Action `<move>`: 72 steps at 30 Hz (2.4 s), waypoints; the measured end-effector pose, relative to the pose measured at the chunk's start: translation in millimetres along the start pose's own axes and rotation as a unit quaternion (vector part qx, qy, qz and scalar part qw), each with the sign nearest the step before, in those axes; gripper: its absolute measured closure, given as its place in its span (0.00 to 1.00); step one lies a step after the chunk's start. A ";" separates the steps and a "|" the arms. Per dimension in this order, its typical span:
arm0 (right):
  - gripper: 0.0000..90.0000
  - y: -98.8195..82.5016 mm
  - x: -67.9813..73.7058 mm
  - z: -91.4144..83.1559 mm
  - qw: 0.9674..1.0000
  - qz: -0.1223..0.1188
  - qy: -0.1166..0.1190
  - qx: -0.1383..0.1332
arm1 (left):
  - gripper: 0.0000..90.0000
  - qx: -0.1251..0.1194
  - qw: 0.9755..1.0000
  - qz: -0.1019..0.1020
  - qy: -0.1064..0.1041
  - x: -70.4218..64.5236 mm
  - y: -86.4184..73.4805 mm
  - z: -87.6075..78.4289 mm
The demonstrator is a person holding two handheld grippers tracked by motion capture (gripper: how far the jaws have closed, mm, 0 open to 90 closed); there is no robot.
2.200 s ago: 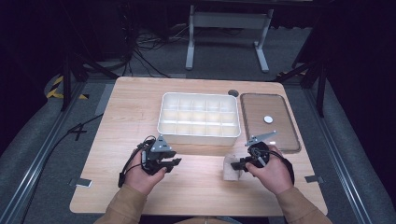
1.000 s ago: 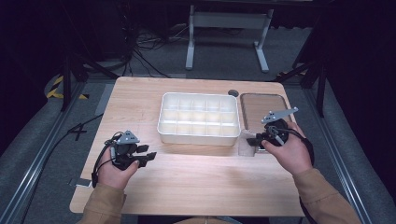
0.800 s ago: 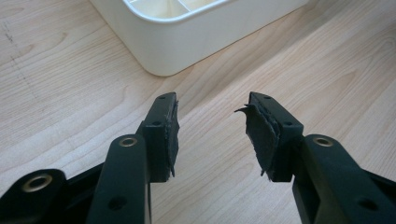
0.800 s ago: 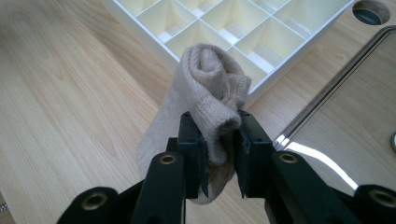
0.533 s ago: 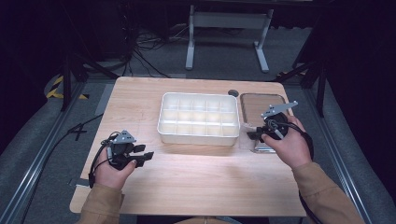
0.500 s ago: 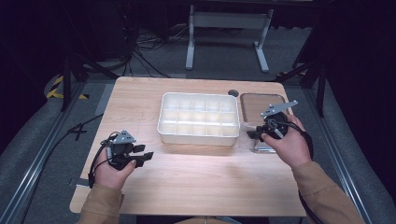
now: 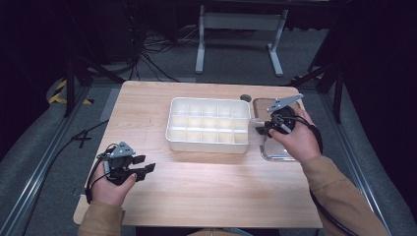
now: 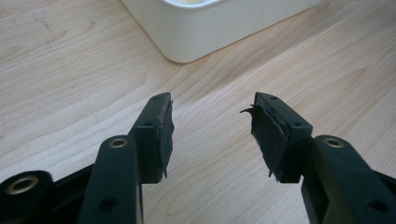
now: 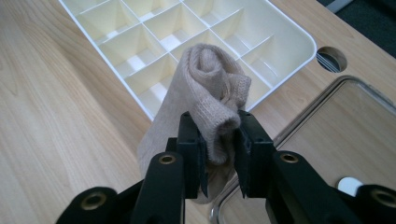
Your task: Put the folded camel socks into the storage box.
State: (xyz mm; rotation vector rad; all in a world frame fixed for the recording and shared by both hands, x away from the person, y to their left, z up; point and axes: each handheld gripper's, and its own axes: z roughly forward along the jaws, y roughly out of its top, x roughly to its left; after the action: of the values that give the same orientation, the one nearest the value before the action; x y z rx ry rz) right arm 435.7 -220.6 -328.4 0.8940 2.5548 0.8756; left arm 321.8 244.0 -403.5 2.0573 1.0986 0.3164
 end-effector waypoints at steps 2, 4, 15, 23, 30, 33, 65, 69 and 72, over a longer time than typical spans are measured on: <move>0.82 3.1 0.0 3.3 1.000 -0.009 -0.005 0.002 | 0.53 -0.004 1.000 -0.004 0.001 0.3 -2.9 -3.7; 0.82 6.5 0.4 7.6 1.000 -0.017 -0.004 0.002 | 0.52 -0.006 1.000 -0.008 0.004 0.0 -5.9 -6.2; 0.82 24.4 1.1 29.6 0.999 -0.047 -0.005 0.010 | 0.52 -0.008 1.000 -0.022 0.019 1.2 -19.8 -19.2; 0.82 34.8 3.0 45.1 0.996 -0.077 -0.016 0.037 | 0.51 -0.016 0.999 -0.030 0.027 4.0 -25.6 -28.9; 0.82 38.7 1.9 55.3 0.994 -0.085 -0.022 0.062 | 0.51 -0.011 0.999 -0.031 0.029 3.8 -26.3 -29.6; 0.82 41.1 2.0 58.1 0.992 -0.096 -0.022 0.074 | 0.51 -0.010 0.999 -0.030 0.028 3.8 -26.1 -28.4; 0.82 33.8 15.7 104.0 0.975 -0.120 -0.021 0.187 | 0.51 -0.005 1.000 -0.024 0.017 4.6 -23.0 -19.9; 0.82 32.2 15.7 106.9 0.974 -0.107 -0.018 0.200 | 0.51 -0.004 1.000 -0.023 0.018 4.4 -22.7 -20.6; 0.82 30.0 15.8 110.8 0.972 -0.103 -0.018 0.212 | 0.51 -0.004 1.000 -0.024 0.018 4.3 -22.7 -20.3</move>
State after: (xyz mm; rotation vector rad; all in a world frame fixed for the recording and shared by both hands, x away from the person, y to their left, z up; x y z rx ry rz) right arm 487.6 -142.1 -396.0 0.7214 2.7882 0.2522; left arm 299.9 265.3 -406.8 2.0228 1.1649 0.3351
